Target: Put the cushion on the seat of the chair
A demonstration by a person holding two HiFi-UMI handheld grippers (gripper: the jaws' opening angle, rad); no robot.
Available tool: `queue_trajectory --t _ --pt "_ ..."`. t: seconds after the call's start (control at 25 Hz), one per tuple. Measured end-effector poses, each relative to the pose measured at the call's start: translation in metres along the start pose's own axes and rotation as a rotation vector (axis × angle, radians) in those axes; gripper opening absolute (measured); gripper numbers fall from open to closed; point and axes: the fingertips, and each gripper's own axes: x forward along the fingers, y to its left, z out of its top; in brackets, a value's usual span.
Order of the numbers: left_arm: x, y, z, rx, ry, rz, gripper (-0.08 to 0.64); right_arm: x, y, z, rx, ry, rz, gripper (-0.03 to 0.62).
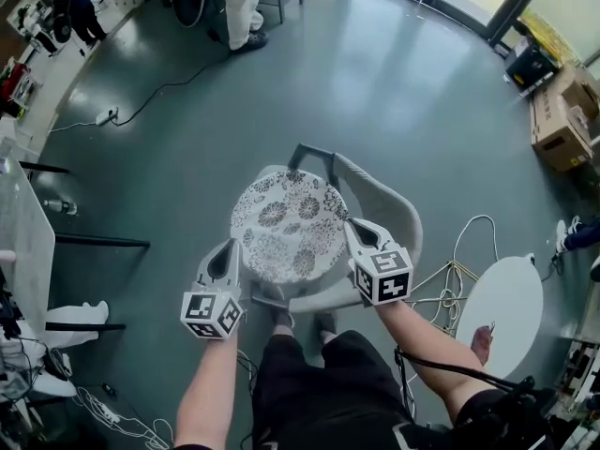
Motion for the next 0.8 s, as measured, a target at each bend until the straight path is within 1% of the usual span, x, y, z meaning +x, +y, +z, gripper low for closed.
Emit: queue_trajectory --t 0.08,0.16,0.28,0.44,0.52,0.68,0.8 --pt "-0.012 -0.015 0.011 -0.018 -0.019 -0.018 0.011 -0.018 0.003 0.012 -0.064 -0.029 0.017 0.021" --pt "-0.024 -0.026 0.02 -0.012 -0.034 -0.031 0.009 -0.031 0.009 0.024 -0.117 -0.065 0.033 0.021" --pt "-0.039 -0.041 0.034 0.023 -0.051 -0.048 0.009 -0.047 0.017 0.038 -0.13 -0.107 0.056 0.02" --pt "-0.055 -0.065 0.052 0.023 -0.08 -0.093 0.009 -0.071 0.024 0.057 -0.142 -0.158 0.067 0.02" --pt "-0.06 -0.077 0.064 0.036 -0.092 -0.106 0.009 -0.081 0.027 0.071 -0.156 -0.194 0.075 0.02" --pt "-0.085 -0.089 0.077 0.05 -0.112 -0.079 0.009 -0.105 0.045 0.082 -0.18 -0.24 0.12 0.02" --pt "-0.096 -0.096 0.087 0.057 -0.135 -0.073 0.009 -0.122 0.05 0.09 -0.202 -0.268 0.128 0.018"
